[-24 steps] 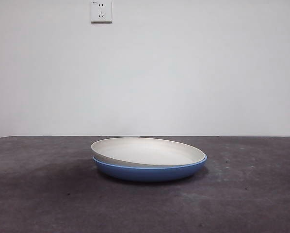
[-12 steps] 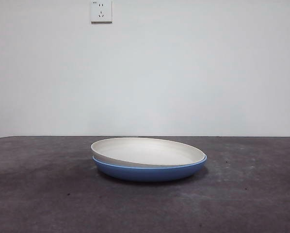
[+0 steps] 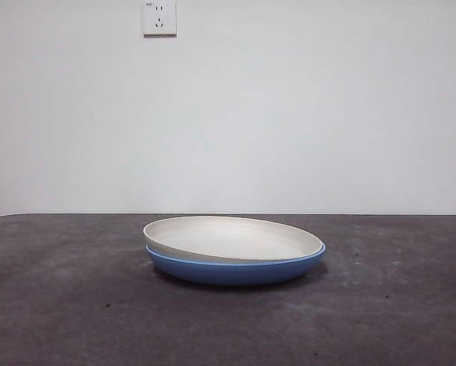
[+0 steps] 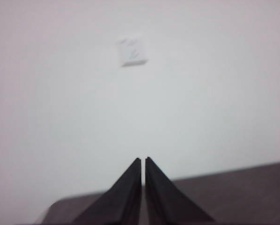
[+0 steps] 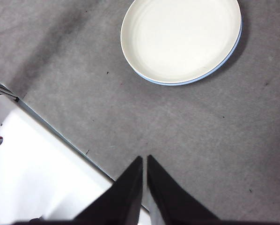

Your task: Pick up the white plate, put it on the blue plate, put it on desk

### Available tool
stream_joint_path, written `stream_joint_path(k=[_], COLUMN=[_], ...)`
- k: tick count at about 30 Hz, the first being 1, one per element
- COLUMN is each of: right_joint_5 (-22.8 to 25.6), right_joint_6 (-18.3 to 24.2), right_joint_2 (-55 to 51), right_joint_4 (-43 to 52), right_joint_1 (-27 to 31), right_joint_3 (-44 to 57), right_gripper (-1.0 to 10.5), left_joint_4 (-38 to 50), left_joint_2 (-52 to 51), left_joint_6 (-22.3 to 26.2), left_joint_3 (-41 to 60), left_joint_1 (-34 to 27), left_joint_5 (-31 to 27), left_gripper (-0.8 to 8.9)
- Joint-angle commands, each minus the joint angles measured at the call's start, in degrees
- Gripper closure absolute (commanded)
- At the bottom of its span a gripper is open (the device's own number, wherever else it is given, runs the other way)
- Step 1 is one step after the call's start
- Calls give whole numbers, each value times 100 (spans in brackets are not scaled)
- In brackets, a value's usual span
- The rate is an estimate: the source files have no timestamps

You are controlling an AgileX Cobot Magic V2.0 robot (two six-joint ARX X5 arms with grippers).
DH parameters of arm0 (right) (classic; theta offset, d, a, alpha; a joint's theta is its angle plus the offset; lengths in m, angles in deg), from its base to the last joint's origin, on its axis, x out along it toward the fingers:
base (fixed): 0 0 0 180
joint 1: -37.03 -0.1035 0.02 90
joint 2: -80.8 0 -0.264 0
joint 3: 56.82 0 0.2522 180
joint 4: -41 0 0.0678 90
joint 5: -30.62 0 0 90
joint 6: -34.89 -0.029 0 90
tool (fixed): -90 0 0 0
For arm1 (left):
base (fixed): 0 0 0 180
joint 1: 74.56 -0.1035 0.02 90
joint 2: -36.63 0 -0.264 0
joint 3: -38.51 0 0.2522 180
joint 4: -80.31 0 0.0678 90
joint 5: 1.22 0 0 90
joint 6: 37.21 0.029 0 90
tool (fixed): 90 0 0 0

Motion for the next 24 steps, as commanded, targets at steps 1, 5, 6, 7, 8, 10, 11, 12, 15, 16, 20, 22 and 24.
stream_joint_path(k=[1, 5, 6, 7, 8, 10, 11, 12, 15, 16, 20, 22, 24], right_joint_5=[2, 2, 2, 2, 2, 2, 2, 2, 2, 2, 2, 2, 2], right_joint_6=[68, 68, 68, 68, 68, 68, 68, 68, 68, 68, 68, 68, 68], right_joint_2=[37, 37, 37, 37, 37, 37, 37, 37, 37, 37, 37, 37, 37], right_joint_4=[48, 50, 48, 48, 50, 48, 48, 48, 48, 50, 48, 48, 48], right_joint_1=[-46, -46, -46, -46, -46, -46, -46, -46, -46, -46, -46, -46, -46], right_joint_3=[-107, -107, -107, -107, -107, -107, -107, -107, -107, -107, -107, -107, -107], right_gripper=[937, 937, 937, 937, 937, 937, 937, 937, 937, 937, 937, 937, 937], left_joint_4=[44, 87, 114, 131, 127, 129, 120, 120, 114, 116, 68, 81, 81], left_joint_2=[-269, -660, -761, -857, -953, -1110, -1198, -1287, -1523, -1582, -1799, -1851, -1853], left_joint_6=[310, 319, 315, 315, 315, 302, 299, 295, 269, 256, 170, 162, 151], left_joint_3=[483, 1228, 1425, 1613, 1786, 2072, 2218, 2371, 2734, 2822, 3106, 3215, 3327], left_joint_1=[-173, -348, -372, -385, -393, -396, -396, -396, -396, -396, -396, -396, -396], left_joint_5=[-48, -48, -46, -48, -48, -48, -46, -48, -48, -46, -48, -48, -48], left_gripper=[800, 800, 800, 801, 800, 800, 800, 800, 800, 801, 800, 800, 800])
